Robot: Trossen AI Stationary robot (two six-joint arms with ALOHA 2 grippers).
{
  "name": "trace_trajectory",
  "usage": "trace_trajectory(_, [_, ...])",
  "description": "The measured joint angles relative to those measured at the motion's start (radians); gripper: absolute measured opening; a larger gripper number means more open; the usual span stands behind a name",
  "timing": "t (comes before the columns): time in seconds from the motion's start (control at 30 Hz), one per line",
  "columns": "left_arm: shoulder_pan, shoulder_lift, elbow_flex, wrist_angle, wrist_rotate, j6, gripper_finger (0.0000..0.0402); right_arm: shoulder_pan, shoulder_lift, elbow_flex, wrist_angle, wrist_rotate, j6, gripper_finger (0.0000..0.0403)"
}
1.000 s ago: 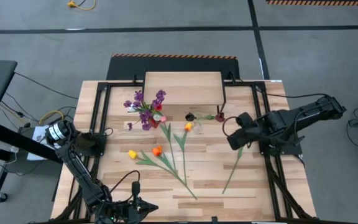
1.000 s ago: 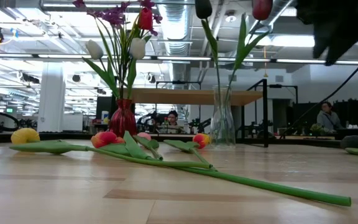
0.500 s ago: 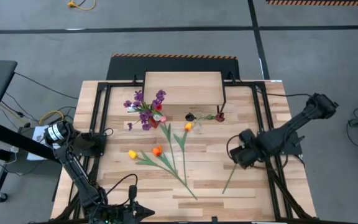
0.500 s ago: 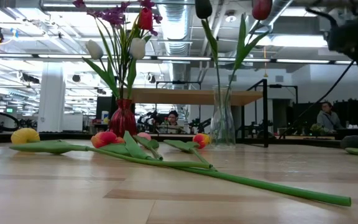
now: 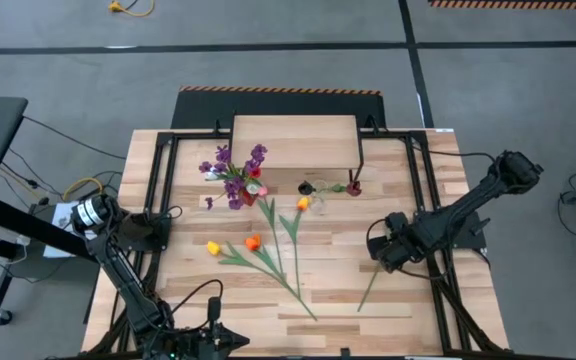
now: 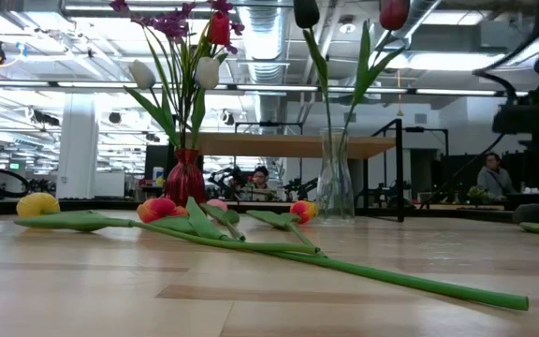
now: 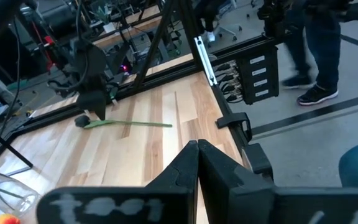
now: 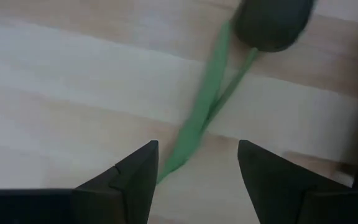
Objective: Pick and place flowers into a vace then onto a shelf
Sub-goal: Put the black flower into the transparent flower vase
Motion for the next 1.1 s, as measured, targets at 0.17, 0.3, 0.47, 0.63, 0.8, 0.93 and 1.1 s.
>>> trace_trajectory(0.17, [0.000,0.000,0.000,0.000,0.000,0.007,0.0000,-0.003,0.000,-0.063,0.068,0.000,0.011,0.0213])
trace_trajectory(0.3, [0.000,0.000,0.000,0.000,0.000,-0.002,0.0000,-0.021,0.021,-0.110,0.136,0.001,0.004,0.0210])
trace_trajectory(0.47, [0.000,0.000,0.000,0.000,0.000,-0.014,0.0000,-0.049,0.055,-0.115,0.142,0.003,0.001,0.0206])
trace_trajectory(0.63, [0.000,0.000,0.000,0.000,0.003,-0.020,0.0000,-0.078,0.055,-0.115,0.135,-0.007,0.002,0.0188])
trace_trajectory(0.8, [0.000,0.000,0.000,0.000,0.005,-0.034,0.0000,-0.089,0.057,-0.117,0.121,-0.008,0.002,0.0142])
trace_trajectory(0.93, [0.000,0.000,0.000,0.000,0.006,-0.035,0.0000,-0.089,0.058,-0.118,0.105,-0.005,0.002,0.0079])
trace_trajectory(1.1, [0.000,0.000,0.000,0.000,0.007,-0.035,0.0000,-0.080,0.059,-0.120,0.093,0.015,0.002,0.0009])
